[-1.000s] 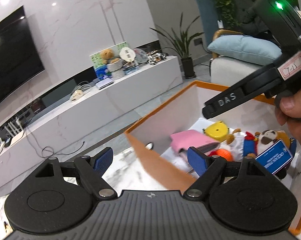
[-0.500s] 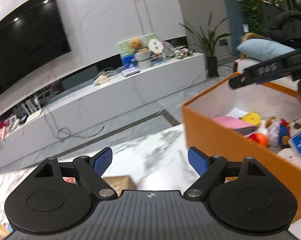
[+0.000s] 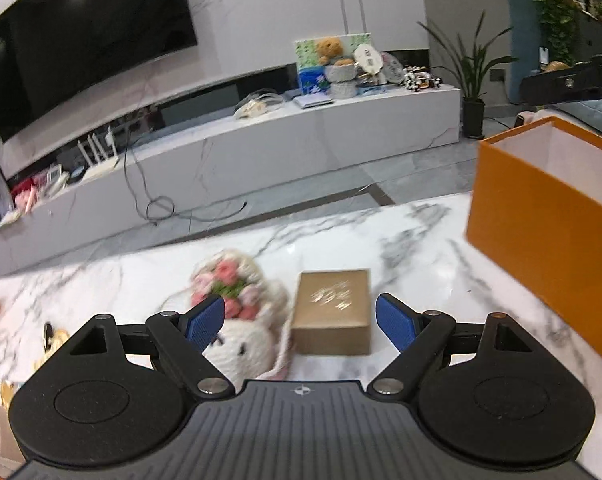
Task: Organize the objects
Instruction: 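Withdraw both tools from the box back toward the crochet bunny and gift box, then grasp the crochet bunny with the left tool while the right tool grasps the brown gift box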
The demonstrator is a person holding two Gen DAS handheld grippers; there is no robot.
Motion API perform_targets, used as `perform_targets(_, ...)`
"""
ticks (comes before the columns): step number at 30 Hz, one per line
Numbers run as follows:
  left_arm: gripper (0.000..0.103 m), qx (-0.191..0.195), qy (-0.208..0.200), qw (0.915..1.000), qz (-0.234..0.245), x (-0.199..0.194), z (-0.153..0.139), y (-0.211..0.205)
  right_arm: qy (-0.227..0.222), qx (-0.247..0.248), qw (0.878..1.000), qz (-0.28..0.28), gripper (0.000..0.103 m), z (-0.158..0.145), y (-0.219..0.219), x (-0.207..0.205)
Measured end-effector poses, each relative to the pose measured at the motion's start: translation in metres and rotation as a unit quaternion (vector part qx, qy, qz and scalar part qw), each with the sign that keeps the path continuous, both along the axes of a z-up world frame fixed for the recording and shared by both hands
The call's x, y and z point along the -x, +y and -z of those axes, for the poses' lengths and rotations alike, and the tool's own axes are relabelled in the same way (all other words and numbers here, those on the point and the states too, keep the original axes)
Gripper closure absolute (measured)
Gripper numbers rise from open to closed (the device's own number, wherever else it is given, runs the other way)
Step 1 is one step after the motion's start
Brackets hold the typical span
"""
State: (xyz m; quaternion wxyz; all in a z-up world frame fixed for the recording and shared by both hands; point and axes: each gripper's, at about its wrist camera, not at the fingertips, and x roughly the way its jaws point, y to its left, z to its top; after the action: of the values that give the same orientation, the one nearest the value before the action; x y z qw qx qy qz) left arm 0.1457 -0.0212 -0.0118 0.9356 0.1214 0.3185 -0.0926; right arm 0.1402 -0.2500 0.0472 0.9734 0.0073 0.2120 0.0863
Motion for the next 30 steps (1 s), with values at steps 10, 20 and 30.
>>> perform_targets(10,0.005,0.016,0.021,0.9995,-0.019,-0.012,0.017,0.035,0.026,0.056,0.994,-0.085,0.016,0.029,0.081,-0.014)
perform_targets(20,0.005,0.002,0.023,0.9997,-0.013,-0.016,0.026,0.050,0.100,0.032,0.991,-0.080,0.016,0.077,0.108,-0.046)
perform_targets(30,0.007,-0.001,0.040,0.9989,0.025,-0.022,0.038,0.047,0.105,0.039,0.988,-0.108,0.009,0.095,0.132,-0.062)
